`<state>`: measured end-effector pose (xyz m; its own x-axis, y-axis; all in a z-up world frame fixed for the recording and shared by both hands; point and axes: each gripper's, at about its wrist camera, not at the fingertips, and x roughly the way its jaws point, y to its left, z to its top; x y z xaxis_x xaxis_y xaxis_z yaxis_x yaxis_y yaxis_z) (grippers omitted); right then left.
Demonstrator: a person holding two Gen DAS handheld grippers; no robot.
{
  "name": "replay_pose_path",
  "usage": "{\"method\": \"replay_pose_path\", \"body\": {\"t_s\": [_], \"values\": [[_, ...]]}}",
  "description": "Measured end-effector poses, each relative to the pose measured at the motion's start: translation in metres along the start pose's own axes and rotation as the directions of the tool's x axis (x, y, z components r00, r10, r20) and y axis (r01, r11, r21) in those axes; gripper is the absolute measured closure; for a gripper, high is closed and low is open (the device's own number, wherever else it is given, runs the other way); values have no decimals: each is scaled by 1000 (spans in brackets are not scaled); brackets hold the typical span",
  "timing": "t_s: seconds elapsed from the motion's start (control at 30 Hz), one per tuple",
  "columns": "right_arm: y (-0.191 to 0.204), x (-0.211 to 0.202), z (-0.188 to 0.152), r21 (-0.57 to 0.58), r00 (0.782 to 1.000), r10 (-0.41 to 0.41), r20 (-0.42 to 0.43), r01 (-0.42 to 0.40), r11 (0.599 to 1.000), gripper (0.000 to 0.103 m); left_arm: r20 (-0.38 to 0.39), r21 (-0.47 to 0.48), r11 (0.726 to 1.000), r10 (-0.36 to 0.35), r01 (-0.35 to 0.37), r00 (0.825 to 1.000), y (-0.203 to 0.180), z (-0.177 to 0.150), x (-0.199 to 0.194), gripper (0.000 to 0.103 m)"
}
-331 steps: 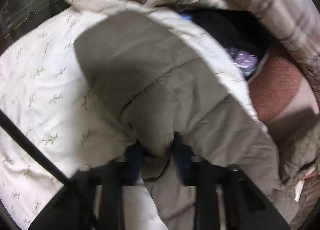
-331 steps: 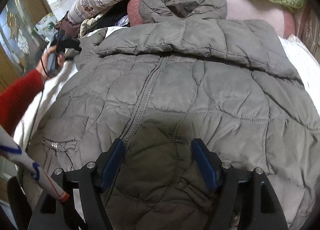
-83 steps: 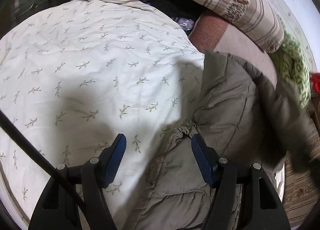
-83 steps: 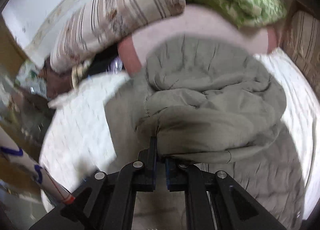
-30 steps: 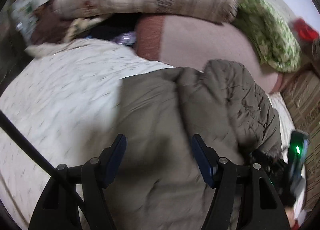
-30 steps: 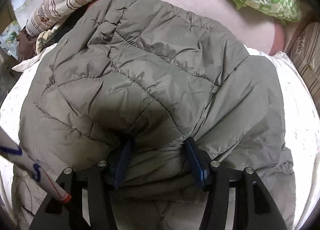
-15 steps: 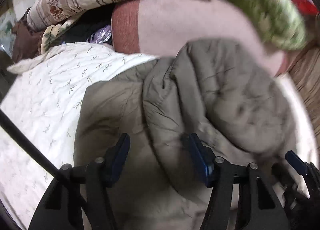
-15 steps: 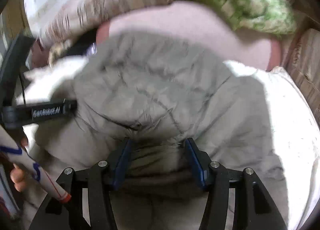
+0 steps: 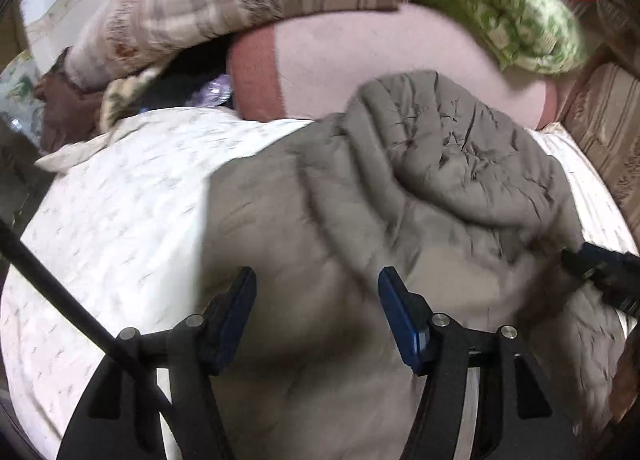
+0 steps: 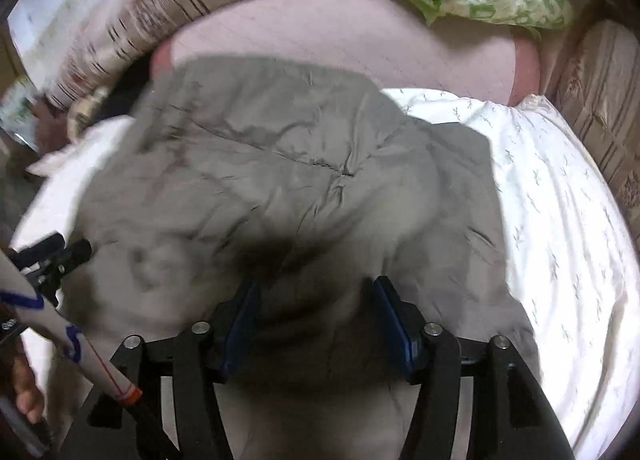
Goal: Fold large clothes
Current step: 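Release the jacket with the right gripper and withdraw both tools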
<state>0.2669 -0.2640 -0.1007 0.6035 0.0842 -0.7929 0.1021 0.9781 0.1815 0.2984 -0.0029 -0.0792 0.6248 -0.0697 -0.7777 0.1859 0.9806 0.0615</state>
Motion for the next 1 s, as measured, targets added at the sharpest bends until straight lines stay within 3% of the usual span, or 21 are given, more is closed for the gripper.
{"method": "replay_pose_path", "body": {"t_s": [0.07,0.13,0.23,0.3,0.37,0.43,0.5,0.53,0.6,0.7,0.8,1.0], "values": [[-18,-32,-14,37,1000,26,7,-26,999,27,-5,-23,1000,-9,9,1000,25,-24,-23,41],[-41,-60,-35,71,999,39,-2,-39,997,27,-35,-59,998,4,-6,999,56,-56,-38,40],[-79,-88,-66,111,1000,3,-19,-1,994,26,-88,-107,994,4,-14,996,94,-102,-46,40],[-111,-102,-91,136,998,-57,-37,62,989,26,-128,-182,983,-56,32,990,117,-132,-46,40],[-137,-104,-110,193,995,-67,-68,78,978,26,-160,-271,958,-143,96,977,135,-155,-42,40],[-159,-100,-129,284,996,27,-91,0,959,26,-176,-345,922,-248,177,952,144,-172,-35,40],[-168,-88,-144,350,982,152,-115,-103,931,26,-188,-416,860,-401,297,897,145,-190,-26,40],[-171,-80,-152,384,971,200,-130,-137,913,26,-190,-438,842,-430,316,883,145,-197,-24,41],[-172,-68,-165,435,956,257,-144,-172,884,26,-177,-439,840,-428,318,886,140,-206,-31,41],[-164,-75,-179,463,941,325,-91,-249,851,26,-167,-439,822,-472,363,866,131,-215,-44,41],[-160,-89,-196,468,922,379,-77,-302,831,26,-160,-430,819,-482,379,861,127,-227,-59,41],[-171,-109,-232,535,852,522,-26,-429,727,26,-90,-433,788,-520,437,849,125,-241,-87,41]]}}
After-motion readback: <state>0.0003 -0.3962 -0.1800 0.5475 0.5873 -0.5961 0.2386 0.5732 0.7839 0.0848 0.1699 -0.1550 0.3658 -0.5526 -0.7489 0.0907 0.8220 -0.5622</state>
